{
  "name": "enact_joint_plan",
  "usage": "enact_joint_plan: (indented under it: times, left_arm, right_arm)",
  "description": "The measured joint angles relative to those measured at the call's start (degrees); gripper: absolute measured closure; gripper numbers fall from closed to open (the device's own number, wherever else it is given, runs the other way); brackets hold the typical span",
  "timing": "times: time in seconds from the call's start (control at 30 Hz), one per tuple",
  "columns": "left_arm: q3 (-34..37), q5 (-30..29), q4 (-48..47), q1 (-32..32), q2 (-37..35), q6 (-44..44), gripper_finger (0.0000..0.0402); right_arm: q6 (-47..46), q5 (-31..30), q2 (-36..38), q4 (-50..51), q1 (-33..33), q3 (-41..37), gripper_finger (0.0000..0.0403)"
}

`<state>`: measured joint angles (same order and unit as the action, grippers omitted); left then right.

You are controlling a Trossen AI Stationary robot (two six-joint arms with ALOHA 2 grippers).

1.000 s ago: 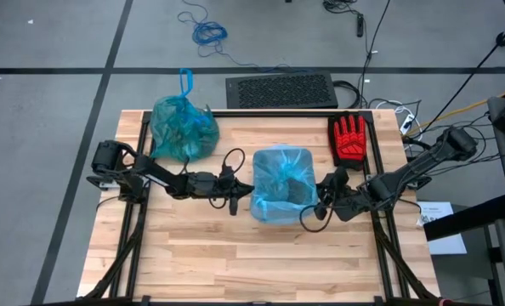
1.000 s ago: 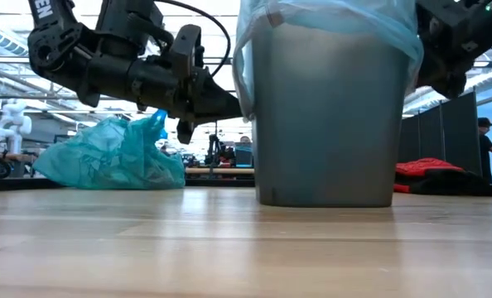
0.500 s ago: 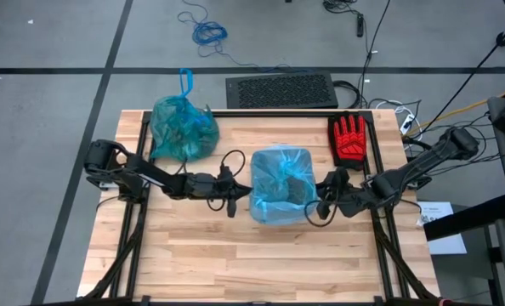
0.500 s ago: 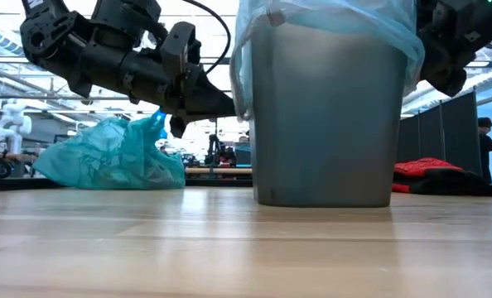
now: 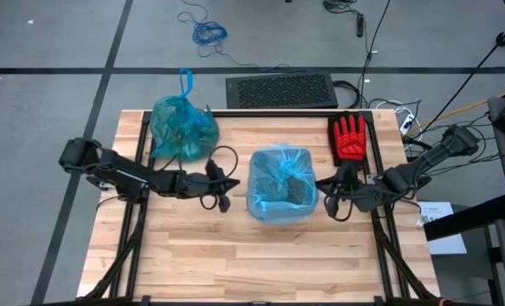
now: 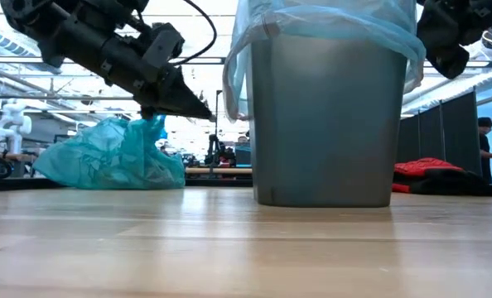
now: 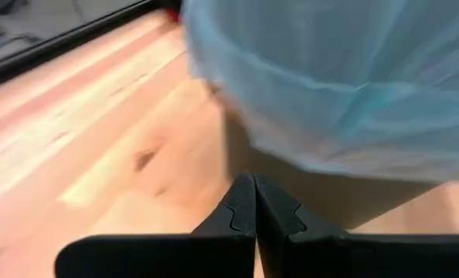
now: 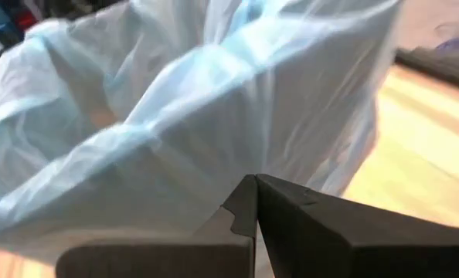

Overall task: Place trash/remove bag and relplace
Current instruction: Insert the blue trash bag into the trash bin

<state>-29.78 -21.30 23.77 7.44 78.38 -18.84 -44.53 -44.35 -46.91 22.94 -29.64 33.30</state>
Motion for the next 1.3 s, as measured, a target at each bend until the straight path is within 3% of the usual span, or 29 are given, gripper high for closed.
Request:
enact_joint_plan:
  times: [0.13, 0.27, 0.33, 0.4, 0.5, 0.67, 0.77, 1.03, 1.3]
  left_arm:
    - [0.06, -3.32, -4.55, 0.53, -3.44, 0.3, 0.0402]
    - [0.07, -3.62, 0.41, -0.75, -5.04, 4.64, 0.0402]
    - [0.07, -3.63, 4.16, -2.9, -5.04, 7.16, 0.0402]
    - [0.07, -1.35, 7.92, -5.94, -4.64, 8.58, 0.0402]
    - [0.07, 7.22, 13.79, -11.39, -3.19, 8.81, 0.0402]
    - [0.07, 19.82, 25.46, -17.46, 1.68, 8.66, 0.0402]
    - [0.07, 23.0, 29.28, -18.6, 5.16, 7.21, 0.0402]
    - [0.07, 23.7, 31.34, -17.74, 13.8, 4.14, 0.0402]
    - [0.31, 23.59, 34.07, -15.22, 18.61, 2.58, 0.0402]
  right_arm:
    - [1.84, -6.18, 0.78, 0.02, 0.01, 0.0, 0.0403]
    - [4.55, -15.05, 0.78, -0.06, 0.18, 0.02, 0.0403]
    - [5.79, -15.91, 0.78, -0.62, 1.26, 0.02, 0.0403]
    - [6.32, -15.57, 0.76, -1.11, 2.64, 0.02, 0.0403]
    - [8.51, -15.24, 0.65, -1.84, 4.9, 0.04, 0.0403]
    - [12.06, -10.2, 0.57, -3.15, 10.07, 0.04, 0.0403]
    - [14.19, -5.9, -0.23, -5.38, 13.23, 0.04, 0.0403]
    - [17.64, 3.82, -6.5, -10.01, 17.8, 0.04, 0.0403]
    - [10.65, 10.19, -14.34, -9.69, 17.91, 0.04, 0.0403]
